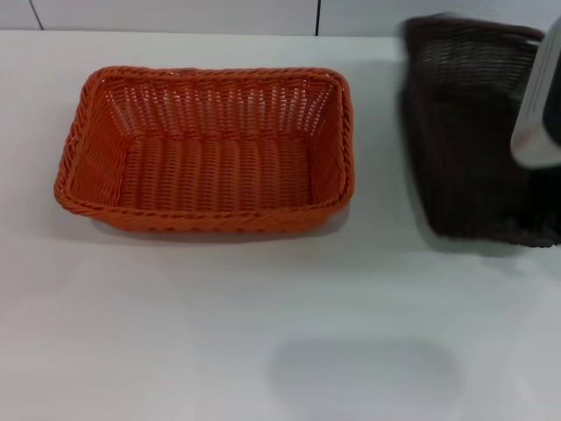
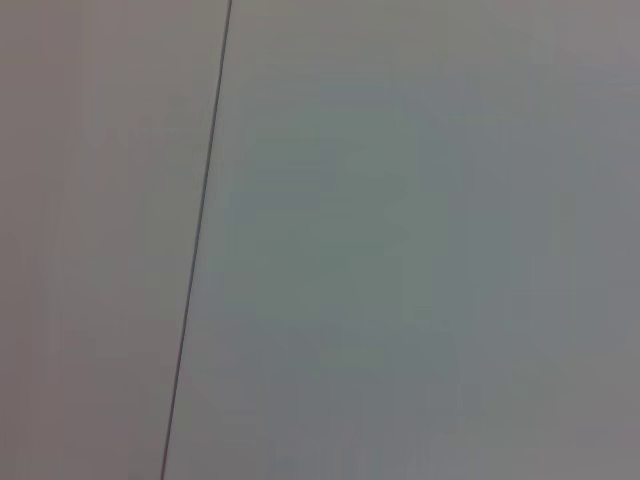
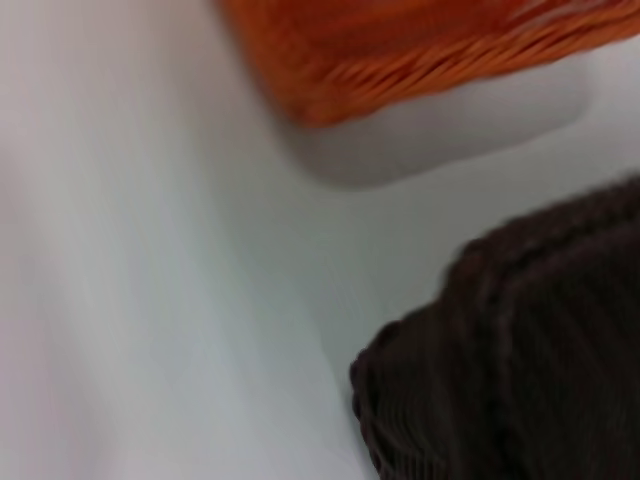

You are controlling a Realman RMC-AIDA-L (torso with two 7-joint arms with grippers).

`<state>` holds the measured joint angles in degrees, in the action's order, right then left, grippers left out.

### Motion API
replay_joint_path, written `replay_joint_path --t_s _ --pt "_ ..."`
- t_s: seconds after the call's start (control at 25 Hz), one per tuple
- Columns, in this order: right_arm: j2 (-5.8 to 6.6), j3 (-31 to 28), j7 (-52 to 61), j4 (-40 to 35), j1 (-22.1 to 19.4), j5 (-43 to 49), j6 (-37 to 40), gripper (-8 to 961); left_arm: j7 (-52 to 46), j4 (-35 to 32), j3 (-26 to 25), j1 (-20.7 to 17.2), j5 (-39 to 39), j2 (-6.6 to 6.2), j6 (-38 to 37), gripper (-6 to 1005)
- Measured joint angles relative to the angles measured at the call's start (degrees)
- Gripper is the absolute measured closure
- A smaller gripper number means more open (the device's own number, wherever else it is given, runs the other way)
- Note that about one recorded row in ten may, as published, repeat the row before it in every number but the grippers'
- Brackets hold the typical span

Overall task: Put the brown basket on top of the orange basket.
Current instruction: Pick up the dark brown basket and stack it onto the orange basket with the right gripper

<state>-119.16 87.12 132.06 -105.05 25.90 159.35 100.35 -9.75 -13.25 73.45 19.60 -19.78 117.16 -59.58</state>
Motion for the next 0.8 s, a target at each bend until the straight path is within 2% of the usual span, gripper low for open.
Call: replay_joint_path --t_s 0.2,0.28,0.48,0.64,0.8 --pt "0.02 -0.9 4.6 -3.8 0.6 -0.1 -2.0 721 0.0 0.0 -0.1 -0.2 0.0 -0.01 0.0 260" --pt "0.06 -1.3 7.4 -7.7 1.0 -0.1 -2.4 732 -0.2 -0.1 -0.1 -0.4 0.0 0.00 -0.1 260" --pt "0.20 -1.5 9.5 -13.2 2.4 -1.2 -2.7 734 -0.3 -0.1 -0.2 -0.5 0.0 -0.10 -0.1 260" --pt "0.44 -1.2 7.7 -13.1 4.0 -3.8 -2.5 735 -0.4 -0.2 0.0 -0.5 0.0 -0.21 -0.1 260" --pt "0.22 1.4 0.6 -12.8 4.7 -5.7 -3.9 736 -0.6 -0.3 0.1 -0.5 0.0 -0.23 0.1 260"
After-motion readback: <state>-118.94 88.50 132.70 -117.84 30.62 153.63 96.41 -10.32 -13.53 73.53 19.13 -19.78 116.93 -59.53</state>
